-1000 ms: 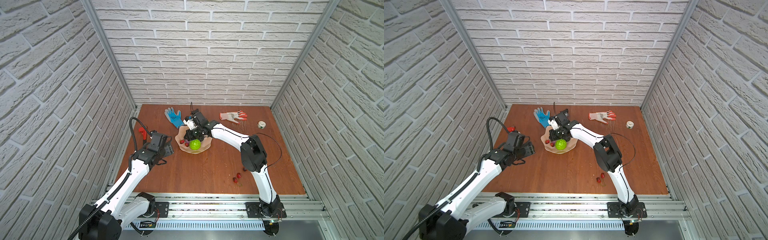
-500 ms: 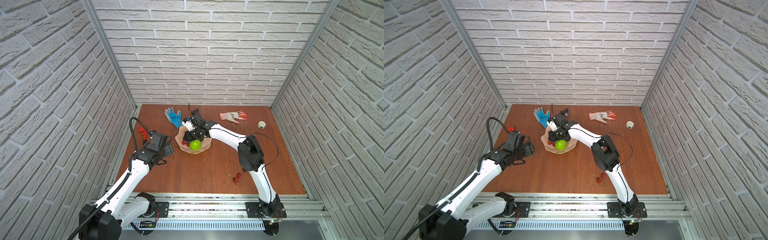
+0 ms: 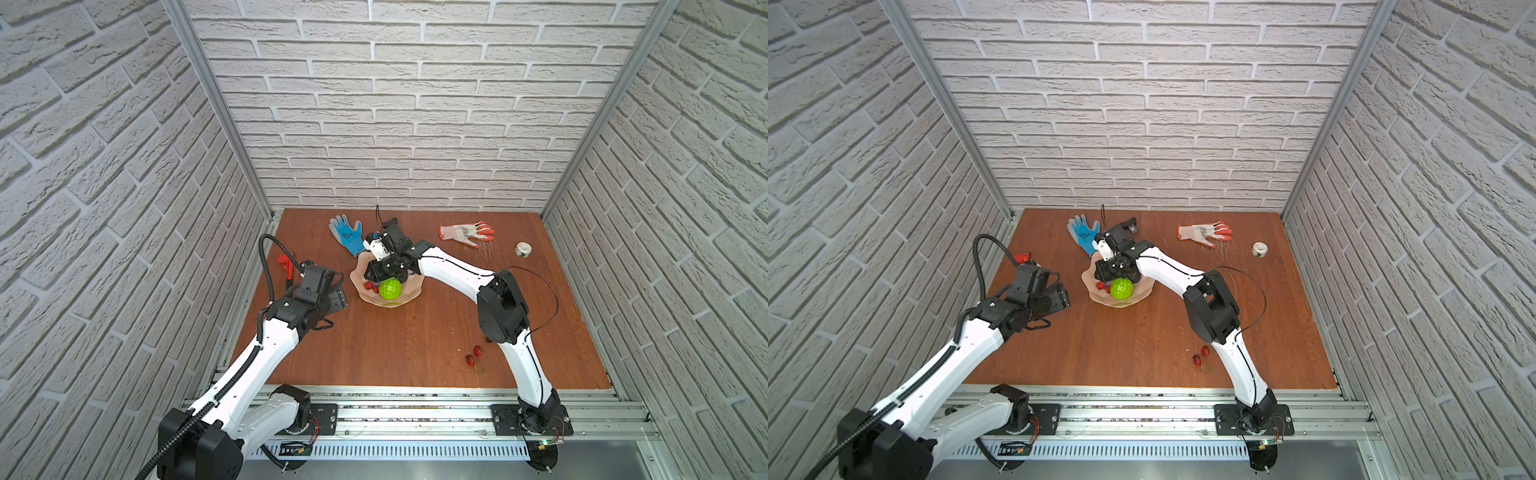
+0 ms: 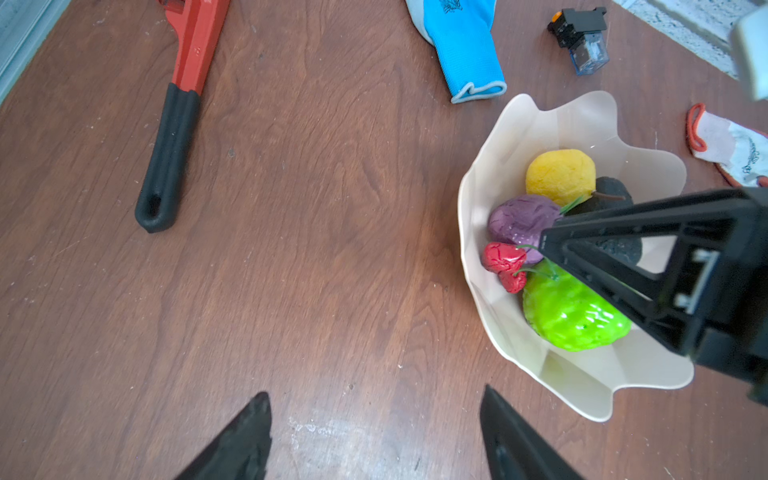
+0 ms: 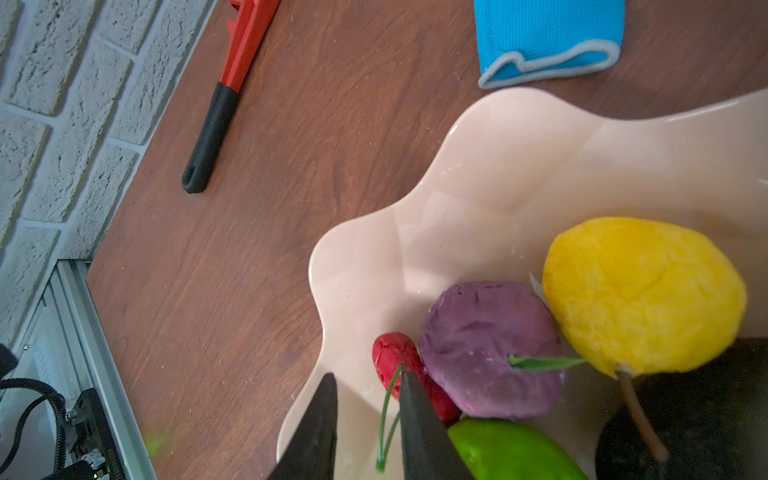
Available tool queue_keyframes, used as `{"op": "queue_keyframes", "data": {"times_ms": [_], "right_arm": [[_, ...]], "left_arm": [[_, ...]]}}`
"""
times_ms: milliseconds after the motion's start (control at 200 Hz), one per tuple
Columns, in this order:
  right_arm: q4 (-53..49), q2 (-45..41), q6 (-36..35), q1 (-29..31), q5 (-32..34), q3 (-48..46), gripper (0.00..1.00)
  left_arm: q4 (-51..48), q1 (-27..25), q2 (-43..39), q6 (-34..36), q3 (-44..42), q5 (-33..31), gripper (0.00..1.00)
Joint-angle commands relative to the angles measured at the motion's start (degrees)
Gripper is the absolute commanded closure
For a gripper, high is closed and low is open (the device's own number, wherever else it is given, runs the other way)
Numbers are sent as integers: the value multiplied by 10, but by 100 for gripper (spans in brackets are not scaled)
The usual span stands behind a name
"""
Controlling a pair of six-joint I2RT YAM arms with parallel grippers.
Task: Place and organize the fake fruits in the fruit bowl
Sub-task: 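Open the right gripper and move it back toward the second cherry pair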
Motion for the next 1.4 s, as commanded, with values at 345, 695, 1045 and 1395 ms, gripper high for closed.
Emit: {"op": "queue_keyframes", "data": {"times_ms": [345, 695, 1045, 1395], "right_arm": [[72, -256, -25, 5, 48, -158, 69], [-37, -454, 1, -2, 138, -364, 67], [-136, -588, 85, -13, 158, -518, 62], [-152, -697, 184, -71, 58, -667, 54]], "left_arm": [[88, 3, 89, -3, 61, 74, 23], [155, -10, 167, -17, 98, 65, 24], [158, -15, 174, -22, 71, 54, 24], [168, -15, 187, -27, 68, 50, 24]]}}
